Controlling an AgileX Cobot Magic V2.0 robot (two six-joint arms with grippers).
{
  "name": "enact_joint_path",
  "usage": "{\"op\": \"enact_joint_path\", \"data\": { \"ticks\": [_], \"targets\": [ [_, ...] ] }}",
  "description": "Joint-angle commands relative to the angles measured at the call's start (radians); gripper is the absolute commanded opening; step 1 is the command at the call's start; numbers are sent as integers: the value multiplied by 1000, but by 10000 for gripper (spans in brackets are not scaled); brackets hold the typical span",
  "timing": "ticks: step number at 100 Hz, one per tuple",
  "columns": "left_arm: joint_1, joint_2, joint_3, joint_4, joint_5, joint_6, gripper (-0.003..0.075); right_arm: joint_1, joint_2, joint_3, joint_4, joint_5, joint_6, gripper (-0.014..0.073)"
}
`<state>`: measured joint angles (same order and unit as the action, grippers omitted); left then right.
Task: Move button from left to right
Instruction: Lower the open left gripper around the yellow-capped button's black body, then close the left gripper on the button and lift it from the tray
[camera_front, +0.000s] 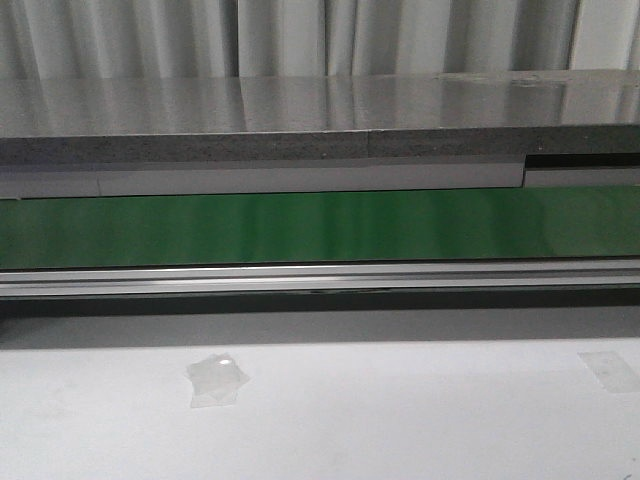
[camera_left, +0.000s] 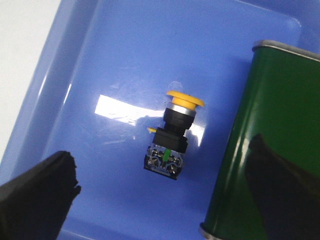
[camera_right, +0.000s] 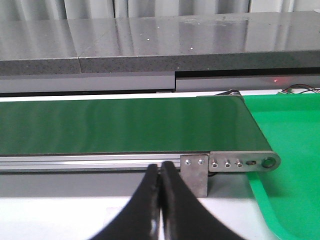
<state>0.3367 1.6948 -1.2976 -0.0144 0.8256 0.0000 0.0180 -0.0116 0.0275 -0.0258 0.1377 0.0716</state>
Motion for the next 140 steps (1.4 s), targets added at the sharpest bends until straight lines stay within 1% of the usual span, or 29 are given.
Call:
{"op": "enact_joint_path", "data": {
  "ticks": [1,28,81,121,140],
  "targets": [
    [1,6,-51,-14,-34,5,659,1,-18,-16,-10,-78,-1,-68],
    [1,101,-66,-14,-70,7,659,1,-18,-16,-10,-78,-1,-68],
    [1,192,-66,-18,-88,7,659,1,-18,-16,-10,-78,-1,-68],
    [4,201,-66,-23,-112,7,659,1,-18,-16,-10,-78,-1,-68],
    [10,225,-66,-26,-101,7,659,1,-18,-16,-10,-78,-1,-68]
  ]
}}
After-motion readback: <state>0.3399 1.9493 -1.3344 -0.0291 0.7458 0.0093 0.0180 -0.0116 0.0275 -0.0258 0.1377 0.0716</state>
